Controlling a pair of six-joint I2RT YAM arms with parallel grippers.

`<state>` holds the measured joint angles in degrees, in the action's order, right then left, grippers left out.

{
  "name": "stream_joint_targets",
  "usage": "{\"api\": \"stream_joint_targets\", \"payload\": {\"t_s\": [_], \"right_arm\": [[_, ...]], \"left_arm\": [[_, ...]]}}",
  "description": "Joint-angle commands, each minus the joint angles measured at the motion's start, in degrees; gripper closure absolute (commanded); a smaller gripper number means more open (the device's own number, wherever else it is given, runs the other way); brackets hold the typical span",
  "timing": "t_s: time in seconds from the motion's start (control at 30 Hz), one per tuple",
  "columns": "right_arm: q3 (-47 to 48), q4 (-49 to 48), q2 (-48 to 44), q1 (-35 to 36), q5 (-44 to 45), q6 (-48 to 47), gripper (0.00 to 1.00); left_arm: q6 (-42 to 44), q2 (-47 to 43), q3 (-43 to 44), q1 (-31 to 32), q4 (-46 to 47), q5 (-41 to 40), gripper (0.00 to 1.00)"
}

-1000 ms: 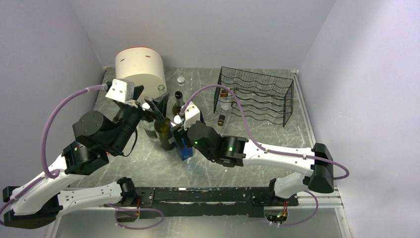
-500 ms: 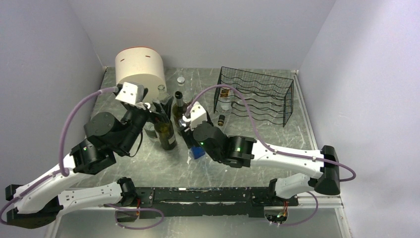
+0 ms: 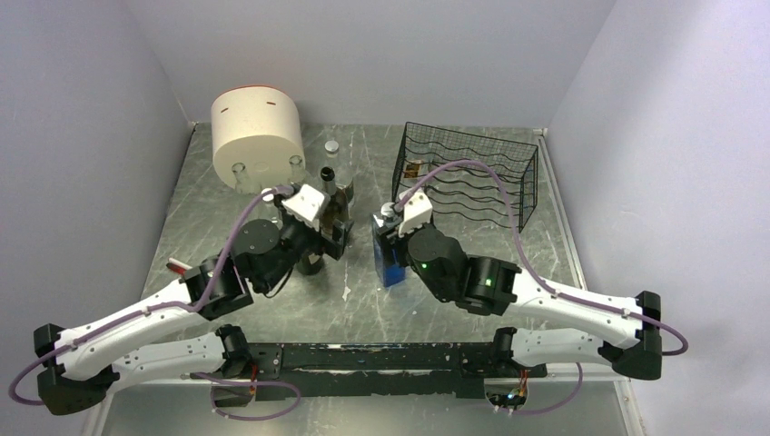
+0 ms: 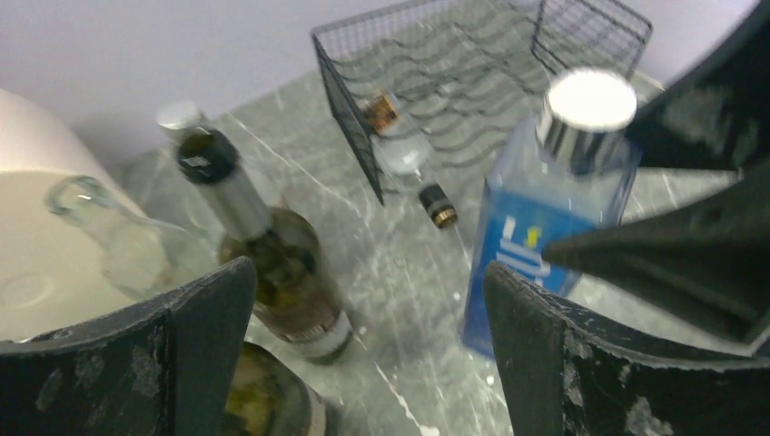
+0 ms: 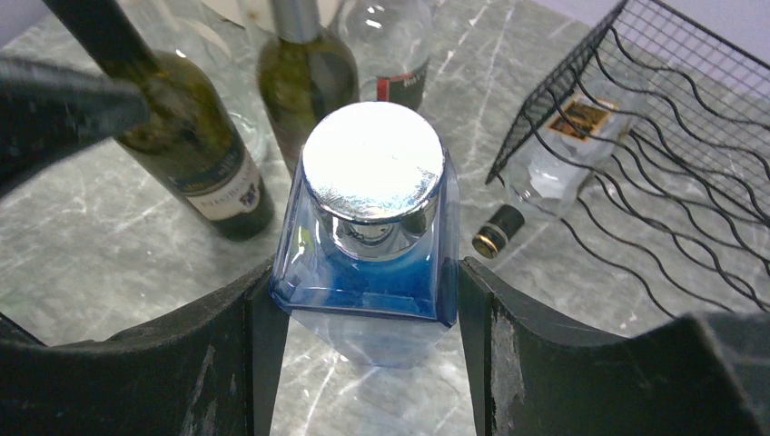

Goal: Put the wine bottle on the wine rack

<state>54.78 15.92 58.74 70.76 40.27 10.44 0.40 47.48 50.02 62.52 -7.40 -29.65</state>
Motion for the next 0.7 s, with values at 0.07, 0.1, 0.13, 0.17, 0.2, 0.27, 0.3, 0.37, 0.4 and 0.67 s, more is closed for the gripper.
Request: {"api": "stream_joint_targets", "payload": {"t_s": [0.07,0.1,0.13,0.17,0.2,0.27,0.3,0.37,0.4,0.67], "right_arm": [[-0.5,-6.9,-6.7,-0.5,2.3,2.3,0.77],[-0.5,-6.8,-7.2,-0.5,2.2,2.2,0.77],[-0.4,-6.7,-7.7,-0.5,1.9,1.9,0.77],[-0.1,-6.3,-8.1,-0.5,1.5,1.9,0.77],[0.1,-5.7,-8.6,-0.5,1.5,2.1,0.77],[0.6,-5.2,-9.5,-0.5,0.7,1.9,0.78],[0.7,-5.1,-9.9,-0.5,0.4,2.0,0.78],[0.8,-5.0,-10.8,-0.5,-0.6,2.1,0.78],[0.9,-4.9,-11.3,-0.5,-1.0,2.2,0.78],[1.4,-4.6,-14.0,-0.5,-2.5,3.0,0.78]], "left_arm": [[1.0,-2.5,-15.1,0.2,21.4,11.7,0.01],[0.4,-2.6,-18.5,0.2,26.6,12.9,0.01],[0.7,-2.2,-21.6,0.2,32.3,15.4,0.01],[1.3,-1.4,-24.4,0.2,38.0,17.5,0.00],[0.7,0.0,-26.1,0.2,41.8,19.0,0.00],[0.0,3.4,-27.2,0.2,45.7,20.3,0.00],[0.4,5.4,-27.1,0.2,47.0,20.5,0.00],[0.9,9.2,-26.5,0.1,48.0,21.5,0.00],[1.4,10.9,-26.6,0.1,49.4,22.0,0.00],[-0.4,21.6,-28.0,-1.2,61.3,29.9,0.01]]}}
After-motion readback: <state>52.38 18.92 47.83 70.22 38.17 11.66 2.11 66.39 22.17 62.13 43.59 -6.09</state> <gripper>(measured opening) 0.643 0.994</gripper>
